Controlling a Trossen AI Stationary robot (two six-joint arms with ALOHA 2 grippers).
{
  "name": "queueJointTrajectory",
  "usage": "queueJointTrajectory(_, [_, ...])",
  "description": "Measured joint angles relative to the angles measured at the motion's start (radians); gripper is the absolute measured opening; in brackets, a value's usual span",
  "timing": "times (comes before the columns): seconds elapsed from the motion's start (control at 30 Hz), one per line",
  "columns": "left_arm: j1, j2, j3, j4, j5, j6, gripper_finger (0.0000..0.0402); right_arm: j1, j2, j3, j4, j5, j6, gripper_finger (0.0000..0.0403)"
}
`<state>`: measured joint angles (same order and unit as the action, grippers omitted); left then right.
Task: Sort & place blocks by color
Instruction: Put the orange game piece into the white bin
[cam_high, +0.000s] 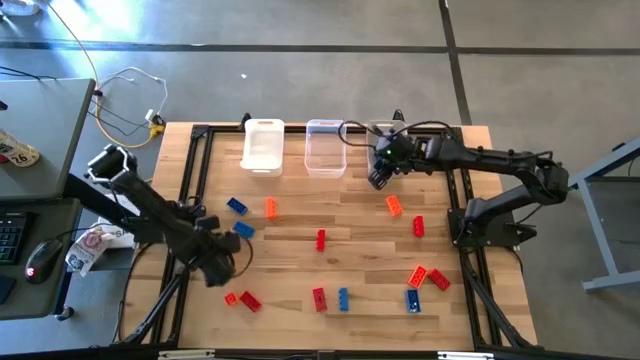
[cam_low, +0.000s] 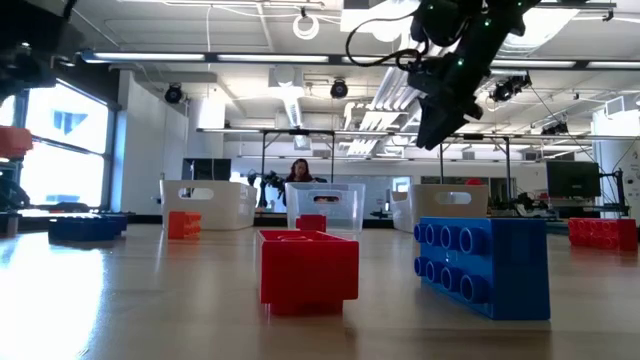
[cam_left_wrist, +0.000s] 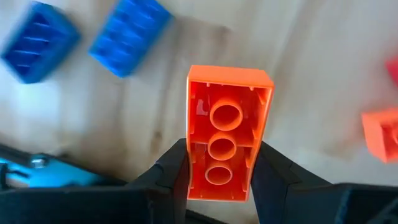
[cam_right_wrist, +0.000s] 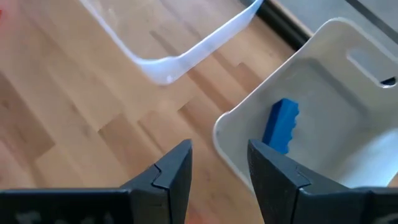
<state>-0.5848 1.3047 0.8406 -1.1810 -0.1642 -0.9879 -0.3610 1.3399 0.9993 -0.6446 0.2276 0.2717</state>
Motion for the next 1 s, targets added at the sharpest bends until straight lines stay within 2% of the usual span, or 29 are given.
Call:
queueJointTrajectory(0.27, [0.241, -0.111, 0.000, -0.040, -0.150, 0.088, 0.0104, 0.080, 0.000, 0.000, -0.056, 0.000, 0.045, 0.0142])
queueJointTrajectory(0.6, [0.531, -0.148, 0.000, -0.003, -0.276, 0.244, 0.0104, 0.155, 0.000, 0.000, -0.093, 0.001, 0.124, 0.0142])
queueJointTrajectory(0.77, [0.649, -0.148, 0.000, 0.081, -0.332, 0.294, 0.0104, 0.197, 0.000, 0.000, -0.146, 0.014, 0.201, 0.0142])
queueJointTrajectory(1.0, [0.806, -0.148, 0.000, 0.296, -0.347, 0.475, 0.0104, 0.262, 0.000, 0.000, -0.254, 0.069, 0.308, 0.0142])
